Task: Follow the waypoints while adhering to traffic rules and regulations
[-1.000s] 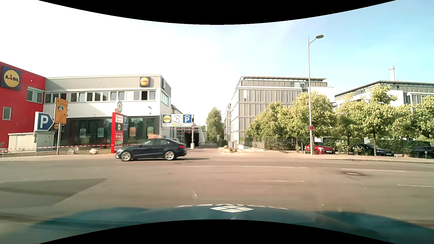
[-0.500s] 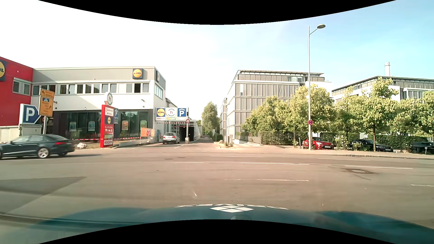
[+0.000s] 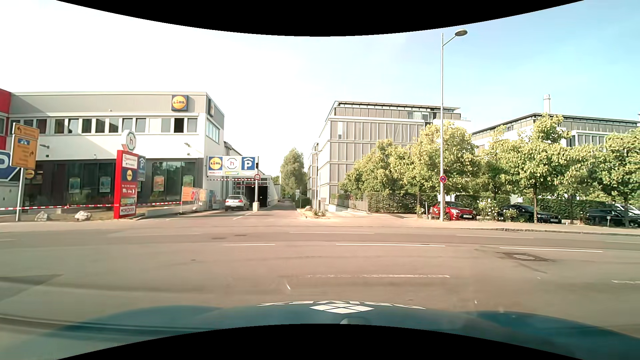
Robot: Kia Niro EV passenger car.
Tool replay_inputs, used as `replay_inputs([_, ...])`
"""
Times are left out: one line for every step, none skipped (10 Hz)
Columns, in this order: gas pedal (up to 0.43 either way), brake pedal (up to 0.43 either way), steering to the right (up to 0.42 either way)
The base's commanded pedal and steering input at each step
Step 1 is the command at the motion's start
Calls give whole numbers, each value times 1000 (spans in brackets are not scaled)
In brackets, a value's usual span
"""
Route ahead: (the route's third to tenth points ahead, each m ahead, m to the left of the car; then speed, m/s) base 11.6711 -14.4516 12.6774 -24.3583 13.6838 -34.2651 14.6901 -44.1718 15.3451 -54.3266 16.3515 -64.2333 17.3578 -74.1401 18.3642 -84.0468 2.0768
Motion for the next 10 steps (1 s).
replay_inputs([177, 0, 410])
replay_inputs([209, 0, 448])
replay_inputs([220, 0, 477])
replay_inputs([220, 0, 506])
replay_inputs([220, 0, 532])
replay_inputs([220, 0, 561])
replay_inputs([220, 0, 603])
replay_inputs([220, 0, 625])
replay_inputs([220, 0, 633])
replay_inputs([220, 0, 641])
